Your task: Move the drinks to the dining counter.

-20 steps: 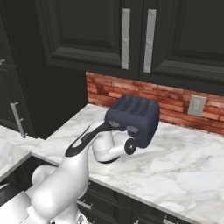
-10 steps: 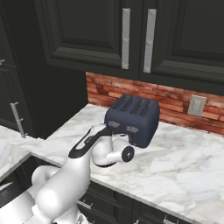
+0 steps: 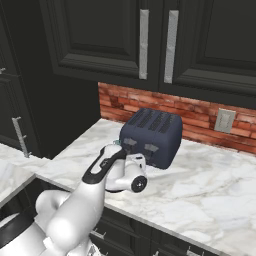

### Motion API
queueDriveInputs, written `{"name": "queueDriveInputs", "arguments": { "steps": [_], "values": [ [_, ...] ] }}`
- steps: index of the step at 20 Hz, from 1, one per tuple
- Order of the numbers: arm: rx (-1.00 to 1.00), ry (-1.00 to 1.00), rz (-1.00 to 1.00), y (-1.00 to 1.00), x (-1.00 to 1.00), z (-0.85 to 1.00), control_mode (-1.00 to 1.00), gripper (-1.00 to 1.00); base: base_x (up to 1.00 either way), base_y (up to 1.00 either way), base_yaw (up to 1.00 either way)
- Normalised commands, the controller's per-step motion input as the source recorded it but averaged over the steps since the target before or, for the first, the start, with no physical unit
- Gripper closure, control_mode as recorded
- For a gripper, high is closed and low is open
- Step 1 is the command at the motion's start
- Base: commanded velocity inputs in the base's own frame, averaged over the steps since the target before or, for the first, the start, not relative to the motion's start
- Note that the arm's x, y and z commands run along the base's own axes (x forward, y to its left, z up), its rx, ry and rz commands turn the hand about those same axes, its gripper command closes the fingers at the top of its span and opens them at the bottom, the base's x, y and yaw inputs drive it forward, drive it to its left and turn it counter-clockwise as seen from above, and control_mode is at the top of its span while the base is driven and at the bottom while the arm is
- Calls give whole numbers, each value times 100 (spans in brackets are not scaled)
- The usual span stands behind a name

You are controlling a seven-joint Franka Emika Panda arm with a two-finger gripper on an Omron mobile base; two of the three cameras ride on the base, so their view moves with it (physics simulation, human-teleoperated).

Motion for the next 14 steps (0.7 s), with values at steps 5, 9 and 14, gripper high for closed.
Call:
{"name": "queueDriveInputs", "arguments": {
  "steps": [5,9,14],
  "values": [
    [0,-5,-6,0,16,0,-100,-100,0,0,0],
    [0,0,-7,0,15,0,-100,100,0,0,0],
    [3,0,-8,-22,4,0,-100,100,0,0,0]
  ]
}}
